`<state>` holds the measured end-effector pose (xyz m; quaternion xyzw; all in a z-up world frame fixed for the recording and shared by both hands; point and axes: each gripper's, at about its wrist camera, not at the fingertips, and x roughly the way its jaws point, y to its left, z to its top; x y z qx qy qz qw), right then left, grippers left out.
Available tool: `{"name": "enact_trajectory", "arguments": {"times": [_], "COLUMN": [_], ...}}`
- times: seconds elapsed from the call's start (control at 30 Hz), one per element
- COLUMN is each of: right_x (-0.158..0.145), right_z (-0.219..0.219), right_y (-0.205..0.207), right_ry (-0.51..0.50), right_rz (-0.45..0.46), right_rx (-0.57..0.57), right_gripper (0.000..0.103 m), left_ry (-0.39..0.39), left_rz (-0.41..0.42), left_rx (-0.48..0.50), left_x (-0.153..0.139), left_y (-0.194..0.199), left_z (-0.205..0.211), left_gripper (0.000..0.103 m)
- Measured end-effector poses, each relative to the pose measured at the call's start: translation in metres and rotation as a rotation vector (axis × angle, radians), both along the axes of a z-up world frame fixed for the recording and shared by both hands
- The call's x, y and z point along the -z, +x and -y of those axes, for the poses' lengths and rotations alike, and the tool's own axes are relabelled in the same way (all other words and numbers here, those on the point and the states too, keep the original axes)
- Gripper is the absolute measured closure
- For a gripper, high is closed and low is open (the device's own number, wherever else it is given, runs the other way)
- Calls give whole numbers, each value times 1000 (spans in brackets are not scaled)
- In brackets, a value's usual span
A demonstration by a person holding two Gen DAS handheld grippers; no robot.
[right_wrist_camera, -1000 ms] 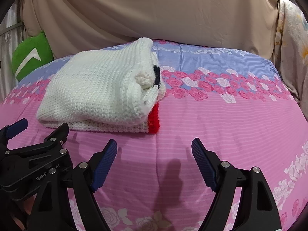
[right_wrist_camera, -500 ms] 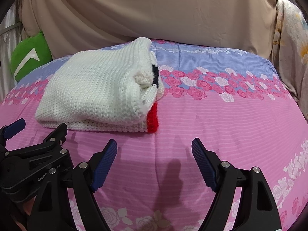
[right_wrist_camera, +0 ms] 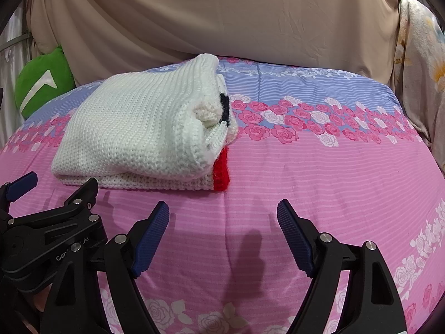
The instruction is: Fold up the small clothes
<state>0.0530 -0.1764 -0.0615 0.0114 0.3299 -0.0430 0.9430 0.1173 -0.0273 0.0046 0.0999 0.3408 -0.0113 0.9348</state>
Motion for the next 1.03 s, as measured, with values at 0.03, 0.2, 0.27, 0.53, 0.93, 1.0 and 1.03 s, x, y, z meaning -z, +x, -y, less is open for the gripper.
{"name": "enact_trajectory", "arguments": {"times": [0.03,0.2,0.27,0.53,0.93,1.0,1.03], "right_x": [0,0,0,0,-1,-1,-1], "right_z": [0,0,0,0,-1,-1,-1], "right_y": [0,0,0,0,-1,-1,-1], "right_ry": [0,0,0,1,-2,-1,-1], "right_rz": [0,0,0,2,-1,-1,-1], "right_rx": [0,-1,-1,2,28,26,26], "right_gripper": [25,25,25,25,24,24,24], "left_ry": [2,1,2,-1,-10,-11,-11], "left_rz": [1,-2,-1,0,11,8,8], "left_rx": [-1,0,0,1,0,-1,-1], "left_x": [0,1,1,0,-1,-1,-1], "left_y": [0,0,0,0,-2,-2,-2], "left_z": [0,1,0,0,-1,-1,-1], "left_gripper": [5,5,5,6,7,7,7]}}
